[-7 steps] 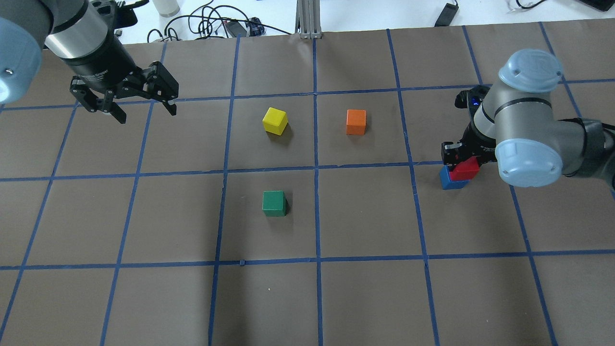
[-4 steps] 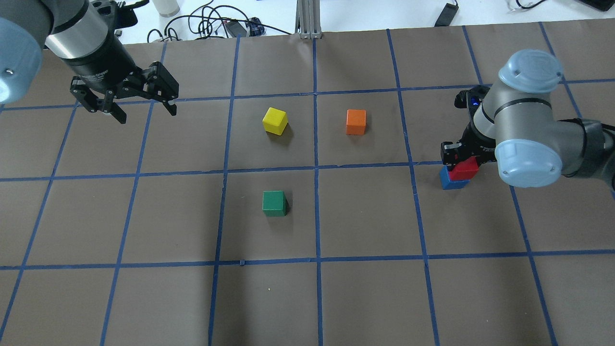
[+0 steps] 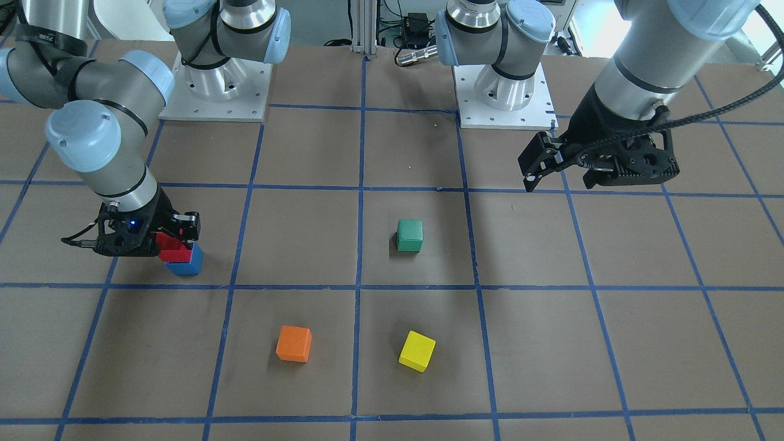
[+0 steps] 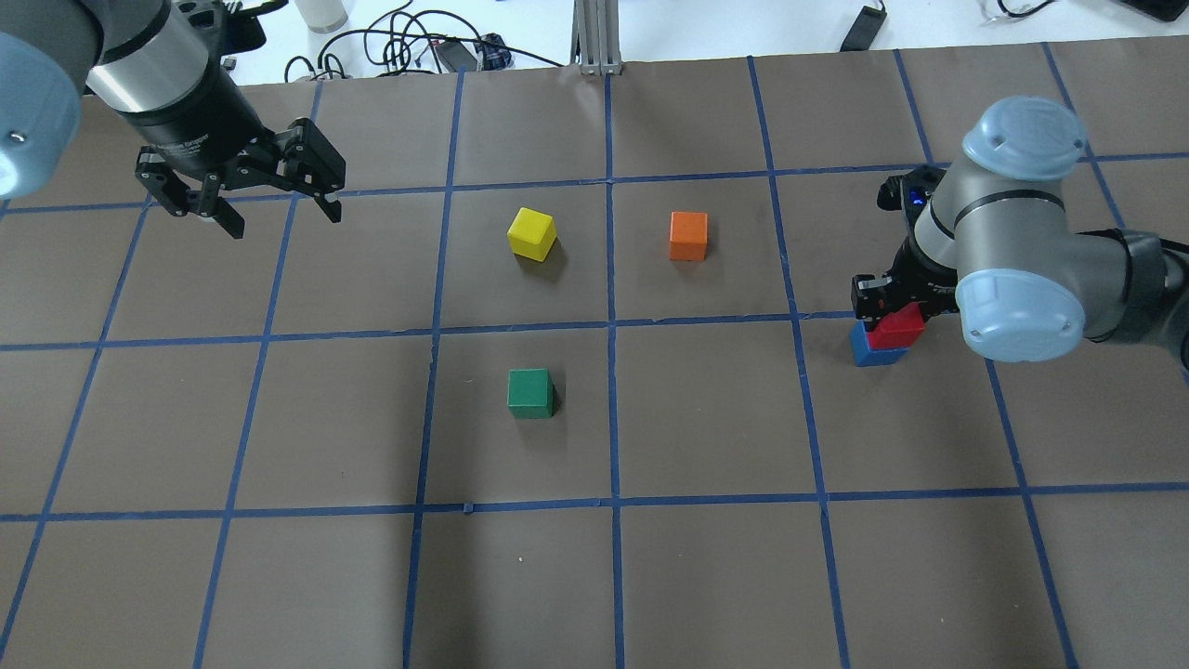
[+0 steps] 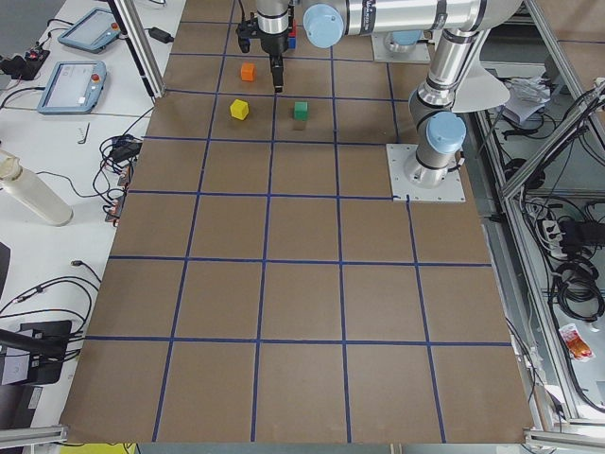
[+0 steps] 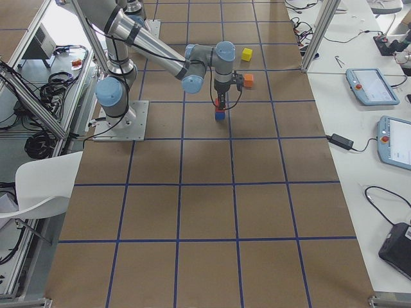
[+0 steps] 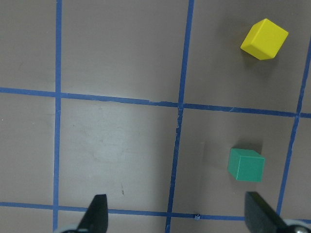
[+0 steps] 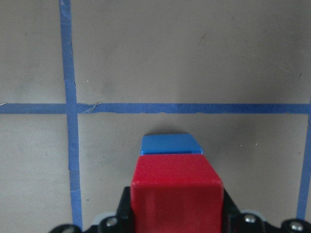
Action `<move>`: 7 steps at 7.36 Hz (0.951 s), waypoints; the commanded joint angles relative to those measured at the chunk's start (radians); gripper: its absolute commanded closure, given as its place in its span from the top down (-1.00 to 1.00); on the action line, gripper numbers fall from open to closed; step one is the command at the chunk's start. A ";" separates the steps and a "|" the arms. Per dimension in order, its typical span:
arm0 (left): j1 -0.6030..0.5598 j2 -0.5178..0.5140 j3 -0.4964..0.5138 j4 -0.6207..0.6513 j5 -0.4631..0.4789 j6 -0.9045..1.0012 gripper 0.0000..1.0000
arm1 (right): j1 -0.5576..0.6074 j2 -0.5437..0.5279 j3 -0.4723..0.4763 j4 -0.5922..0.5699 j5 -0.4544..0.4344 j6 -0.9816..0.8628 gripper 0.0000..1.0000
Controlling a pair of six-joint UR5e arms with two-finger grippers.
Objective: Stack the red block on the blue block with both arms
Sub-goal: 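Lower the red cube onto the blue cube with the right gripper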
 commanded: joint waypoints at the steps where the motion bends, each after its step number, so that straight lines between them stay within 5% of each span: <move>1: 0.000 0.000 -0.001 0.000 0.000 0.000 1.00 | 0.000 0.006 0.000 0.000 0.001 0.000 0.08; 3: 0.000 0.000 -0.002 0.000 0.000 0.000 1.00 | 0.000 0.006 0.000 0.000 -0.001 0.009 0.31; 5: 0.000 0.000 -0.002 0.000 0.000 0.000 1.00 | 0.000 0.006 -0.002 0.001 -0.001 0.011 0.97; 7: 0.000 -0.002 -0.002 0.000 0.002 0.000 1.00 | 0.000 -0.009 -0.032 0.011 -0.012 0.011 1.00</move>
